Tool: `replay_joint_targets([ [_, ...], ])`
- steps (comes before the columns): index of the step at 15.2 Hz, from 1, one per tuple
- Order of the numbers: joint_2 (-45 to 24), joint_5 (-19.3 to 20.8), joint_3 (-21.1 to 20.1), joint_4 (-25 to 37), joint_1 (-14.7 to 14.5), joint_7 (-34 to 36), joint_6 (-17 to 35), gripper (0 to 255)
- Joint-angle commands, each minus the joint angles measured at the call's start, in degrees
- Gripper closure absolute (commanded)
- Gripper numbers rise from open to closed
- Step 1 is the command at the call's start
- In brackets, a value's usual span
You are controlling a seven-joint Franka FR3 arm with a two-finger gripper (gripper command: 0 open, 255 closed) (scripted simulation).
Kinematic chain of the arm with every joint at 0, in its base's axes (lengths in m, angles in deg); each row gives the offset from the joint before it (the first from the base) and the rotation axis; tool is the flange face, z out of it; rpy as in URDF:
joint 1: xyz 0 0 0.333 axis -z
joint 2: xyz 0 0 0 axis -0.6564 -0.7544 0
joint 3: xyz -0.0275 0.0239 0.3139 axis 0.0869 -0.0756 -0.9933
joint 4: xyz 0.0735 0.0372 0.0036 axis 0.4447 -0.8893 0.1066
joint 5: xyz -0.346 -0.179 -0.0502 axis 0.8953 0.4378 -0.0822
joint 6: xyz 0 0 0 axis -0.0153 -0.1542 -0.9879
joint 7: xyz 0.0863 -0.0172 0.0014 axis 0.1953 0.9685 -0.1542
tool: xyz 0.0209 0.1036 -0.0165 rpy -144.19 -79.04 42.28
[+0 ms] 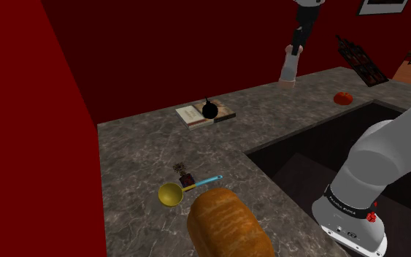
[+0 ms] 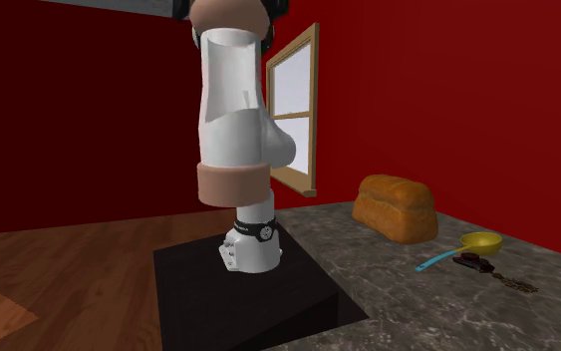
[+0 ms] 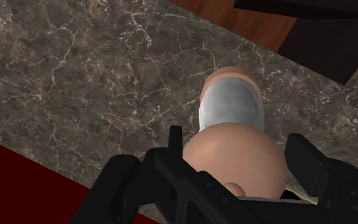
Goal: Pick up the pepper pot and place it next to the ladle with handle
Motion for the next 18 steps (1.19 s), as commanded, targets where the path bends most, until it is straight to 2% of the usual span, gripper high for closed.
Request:
replay_joint_targets([
  [1, 1.37, -0.18, -2.12, -2.21, -0.59, 2.96, 0.24, 255],
  [10, 3.87, -2.96, -11.8, -7.71, -4.18, 15.89, 0.47, 255],
  [18, 1.81, -6.26, -20.08, -8.37, -7.78, 27.01, 1.18, 255],
])
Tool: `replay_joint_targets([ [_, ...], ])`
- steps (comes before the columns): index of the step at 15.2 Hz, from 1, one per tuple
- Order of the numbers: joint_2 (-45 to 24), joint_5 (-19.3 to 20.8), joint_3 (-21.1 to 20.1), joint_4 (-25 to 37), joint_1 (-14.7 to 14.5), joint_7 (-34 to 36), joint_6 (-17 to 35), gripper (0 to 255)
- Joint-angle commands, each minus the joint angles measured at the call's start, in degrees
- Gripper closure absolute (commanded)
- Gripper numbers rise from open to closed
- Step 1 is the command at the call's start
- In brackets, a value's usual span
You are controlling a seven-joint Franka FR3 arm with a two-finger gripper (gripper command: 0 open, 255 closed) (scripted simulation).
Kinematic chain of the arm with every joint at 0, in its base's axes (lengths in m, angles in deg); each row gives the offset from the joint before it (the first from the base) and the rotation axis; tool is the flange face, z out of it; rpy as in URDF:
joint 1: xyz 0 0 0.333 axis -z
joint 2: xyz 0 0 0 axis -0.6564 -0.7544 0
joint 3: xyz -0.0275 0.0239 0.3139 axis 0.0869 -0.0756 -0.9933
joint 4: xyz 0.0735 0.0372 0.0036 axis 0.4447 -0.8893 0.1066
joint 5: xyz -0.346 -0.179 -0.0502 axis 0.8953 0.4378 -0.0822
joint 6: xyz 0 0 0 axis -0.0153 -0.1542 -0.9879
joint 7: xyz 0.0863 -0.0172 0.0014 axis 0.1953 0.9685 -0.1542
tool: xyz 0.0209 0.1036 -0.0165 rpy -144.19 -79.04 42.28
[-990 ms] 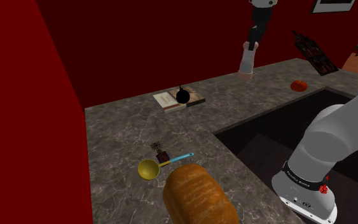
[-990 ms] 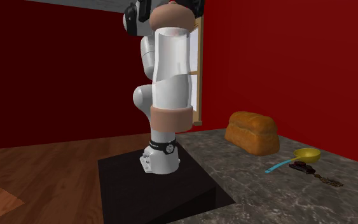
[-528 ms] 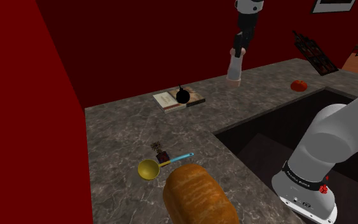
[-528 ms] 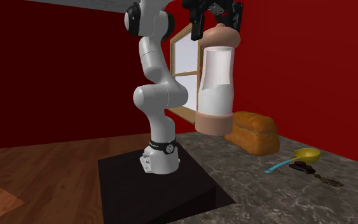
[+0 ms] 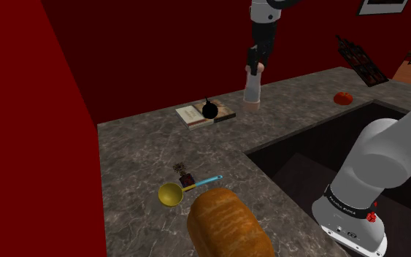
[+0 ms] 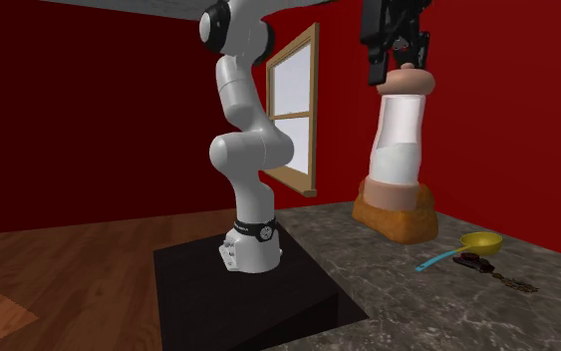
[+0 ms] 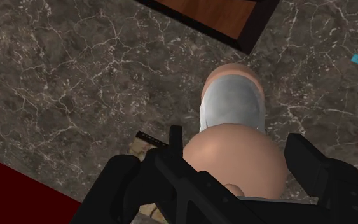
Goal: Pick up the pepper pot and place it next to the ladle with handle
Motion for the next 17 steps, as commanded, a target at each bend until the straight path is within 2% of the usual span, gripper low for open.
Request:
replay_joint_targets([
  [1, -1.11, -0.76, -1.93, 0.18, -0.85, 2.75, 0.49, 255],
  [9, -7.51, -2.95, -9.86, 4.09, -4.26, 13.76, 1.33, 255],
  [17, -17.55, -2.57, -17.25, 12.26, -7.59, 24.96, 1.39, 255],
])
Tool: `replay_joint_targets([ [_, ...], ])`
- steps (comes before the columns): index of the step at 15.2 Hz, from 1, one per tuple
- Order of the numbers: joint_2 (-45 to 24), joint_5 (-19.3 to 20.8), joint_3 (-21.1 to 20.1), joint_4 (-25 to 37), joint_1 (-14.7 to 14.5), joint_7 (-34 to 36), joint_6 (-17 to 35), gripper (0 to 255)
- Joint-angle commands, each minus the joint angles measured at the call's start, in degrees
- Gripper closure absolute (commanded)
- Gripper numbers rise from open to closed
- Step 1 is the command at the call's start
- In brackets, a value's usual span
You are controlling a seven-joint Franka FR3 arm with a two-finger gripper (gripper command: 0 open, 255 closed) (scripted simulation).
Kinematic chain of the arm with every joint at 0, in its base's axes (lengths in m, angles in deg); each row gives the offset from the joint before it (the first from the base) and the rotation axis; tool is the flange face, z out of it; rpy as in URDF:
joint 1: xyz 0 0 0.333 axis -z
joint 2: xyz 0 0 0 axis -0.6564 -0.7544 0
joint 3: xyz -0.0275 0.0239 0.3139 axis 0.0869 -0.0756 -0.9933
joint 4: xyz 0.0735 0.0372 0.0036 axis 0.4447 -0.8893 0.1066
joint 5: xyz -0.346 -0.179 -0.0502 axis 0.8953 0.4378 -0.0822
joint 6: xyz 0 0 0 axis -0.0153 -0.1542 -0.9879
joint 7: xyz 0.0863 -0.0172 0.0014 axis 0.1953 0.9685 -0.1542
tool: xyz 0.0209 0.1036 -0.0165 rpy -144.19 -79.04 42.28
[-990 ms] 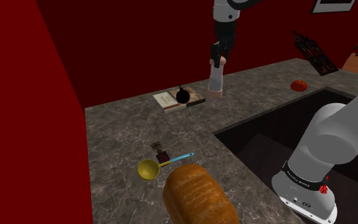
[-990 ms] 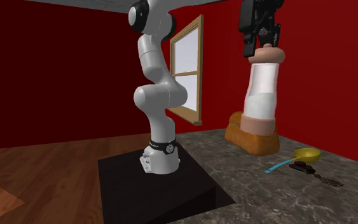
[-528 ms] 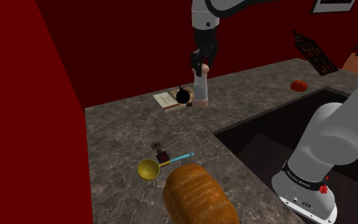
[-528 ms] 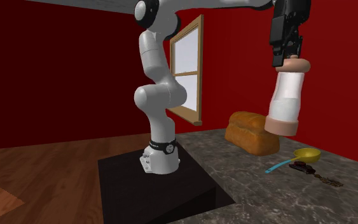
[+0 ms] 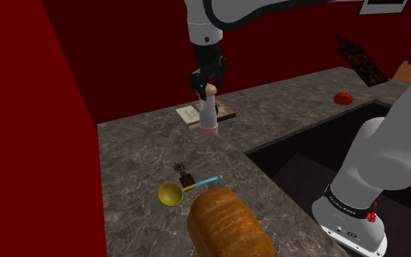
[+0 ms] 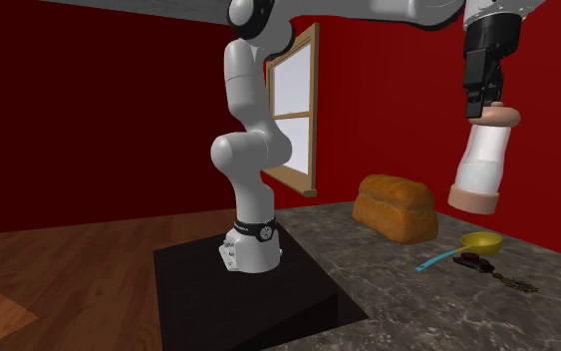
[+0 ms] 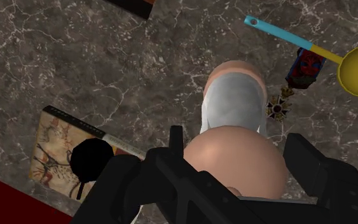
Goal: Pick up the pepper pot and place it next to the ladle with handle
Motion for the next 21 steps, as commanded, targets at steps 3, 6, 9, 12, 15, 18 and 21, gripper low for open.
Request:
replay_joint_targets([
  [3, -5.87, 1.19, -3.34, 5.32, -1.89, 5.71, -0.51, 255],
  [6, -11.12, 2.81, -5.56, 10.34, -3.68, 9.96, -1.33, 255],
  [9, -16.92, 4.92, -7.39, 16.21, -5.94, 14.09, -2.64, 255],
  [12, -23.26, 7.45, -8.72, 23.13, -8.84, 17.93, -4.52, 255],
  [15, -30.21, 10.23, -9.46, 31.42, -12.51, 21.24, -7.12, 255],
  [18, -38.01, 13.17, -9.5, 41.78, -17.11, 23.75, -10.68, 255],
  [21, -47.65, 16.32, -8.64, 56.39, -23.21, 24.93, -16.0, 255],
])
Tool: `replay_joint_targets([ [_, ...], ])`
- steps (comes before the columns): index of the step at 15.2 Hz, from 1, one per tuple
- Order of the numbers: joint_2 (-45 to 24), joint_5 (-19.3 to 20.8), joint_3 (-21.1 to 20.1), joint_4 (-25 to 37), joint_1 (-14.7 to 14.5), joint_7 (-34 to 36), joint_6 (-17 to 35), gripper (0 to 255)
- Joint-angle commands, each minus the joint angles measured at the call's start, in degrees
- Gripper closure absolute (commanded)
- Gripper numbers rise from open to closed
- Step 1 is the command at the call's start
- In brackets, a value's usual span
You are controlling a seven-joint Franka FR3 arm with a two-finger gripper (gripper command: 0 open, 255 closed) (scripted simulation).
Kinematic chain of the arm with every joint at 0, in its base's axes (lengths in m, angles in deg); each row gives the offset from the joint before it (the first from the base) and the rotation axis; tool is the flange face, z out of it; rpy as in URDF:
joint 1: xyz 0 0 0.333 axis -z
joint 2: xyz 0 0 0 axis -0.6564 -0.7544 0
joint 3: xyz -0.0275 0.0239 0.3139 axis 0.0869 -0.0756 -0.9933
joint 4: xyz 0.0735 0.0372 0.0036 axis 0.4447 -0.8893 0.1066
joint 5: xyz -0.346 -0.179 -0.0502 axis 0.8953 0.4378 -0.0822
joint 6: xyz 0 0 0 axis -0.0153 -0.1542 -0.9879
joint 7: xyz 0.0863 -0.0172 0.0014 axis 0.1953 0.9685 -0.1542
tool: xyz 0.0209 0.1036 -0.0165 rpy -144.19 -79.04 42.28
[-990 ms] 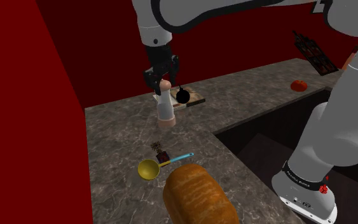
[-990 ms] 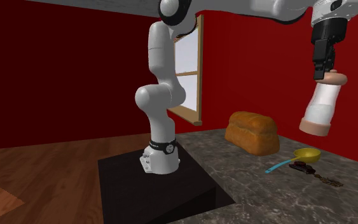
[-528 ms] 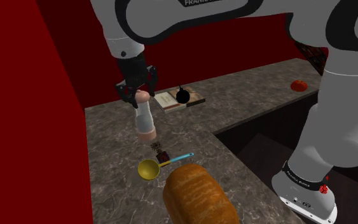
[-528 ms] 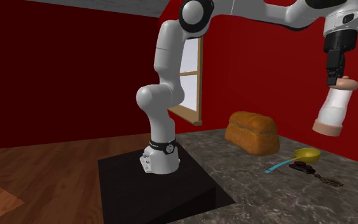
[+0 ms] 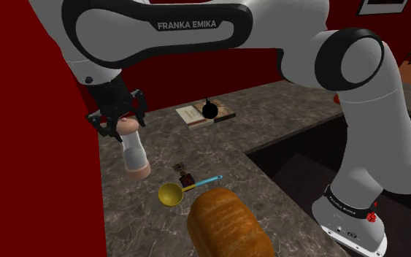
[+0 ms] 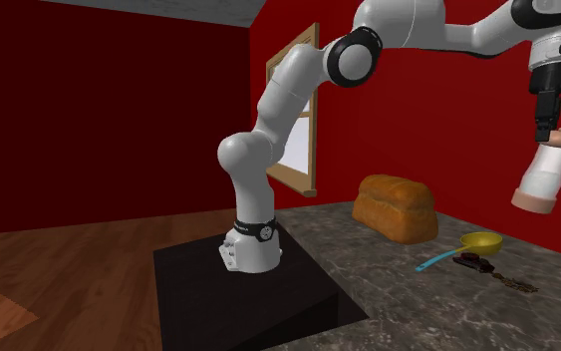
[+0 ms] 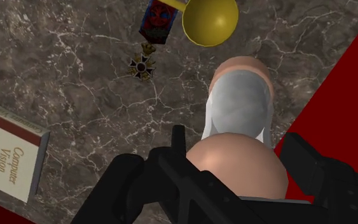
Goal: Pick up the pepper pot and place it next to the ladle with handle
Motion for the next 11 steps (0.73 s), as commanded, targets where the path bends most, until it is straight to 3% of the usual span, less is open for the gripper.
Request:
replay_joint_targets([
  [1, -6.56, 2.0, 0.8, 10.64, -4.1, 0.18, -4.05, 255],
  [11, -3.29, 0.97, 0.22, -3.12, -0.77, 2.4, 5.8, 255],
])
